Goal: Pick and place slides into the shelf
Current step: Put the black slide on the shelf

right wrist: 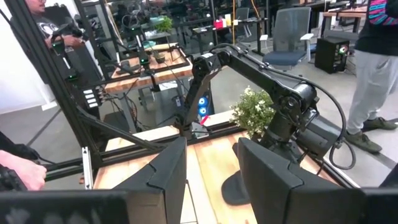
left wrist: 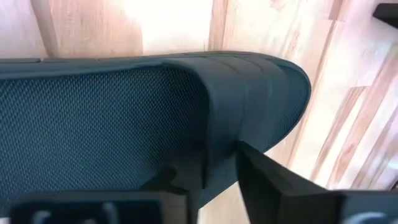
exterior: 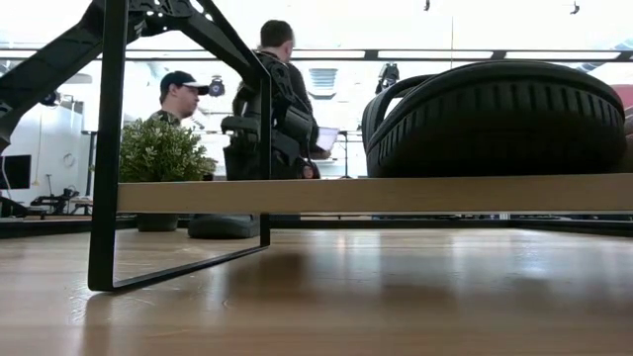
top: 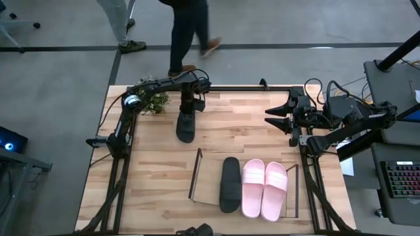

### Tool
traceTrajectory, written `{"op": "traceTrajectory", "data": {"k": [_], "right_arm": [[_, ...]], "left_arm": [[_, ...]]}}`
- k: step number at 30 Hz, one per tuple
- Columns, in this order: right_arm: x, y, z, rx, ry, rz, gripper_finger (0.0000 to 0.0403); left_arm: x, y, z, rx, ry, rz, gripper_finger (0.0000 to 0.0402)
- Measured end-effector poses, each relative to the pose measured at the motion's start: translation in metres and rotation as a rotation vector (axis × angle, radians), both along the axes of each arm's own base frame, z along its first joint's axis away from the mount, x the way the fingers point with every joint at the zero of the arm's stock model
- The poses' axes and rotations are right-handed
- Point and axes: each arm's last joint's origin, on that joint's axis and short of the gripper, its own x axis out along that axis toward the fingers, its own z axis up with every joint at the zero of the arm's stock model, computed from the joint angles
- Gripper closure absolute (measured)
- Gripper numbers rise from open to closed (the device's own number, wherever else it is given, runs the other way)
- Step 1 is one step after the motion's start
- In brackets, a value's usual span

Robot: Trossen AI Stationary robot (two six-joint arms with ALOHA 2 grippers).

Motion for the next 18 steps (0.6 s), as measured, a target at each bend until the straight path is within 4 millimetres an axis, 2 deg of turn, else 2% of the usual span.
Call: {"op": "traceTrajectory", "data": {"k": [5, 18], "right_arm": [[0.0, 0.0001, 0.0, -0.002, 0.0, 0.001, 0.0266], [0.0, 0.0, 0.0, -0.001, 0.0, 0.0, 0.0266]], "left_arm": [[0.0, 0.0001, 0.0, 0.0, -0.003, -0.005, 0.0393], [0.0009, 0.0001, 0.0054, -0.002, -0.013, -0.032, 0.04]]}}
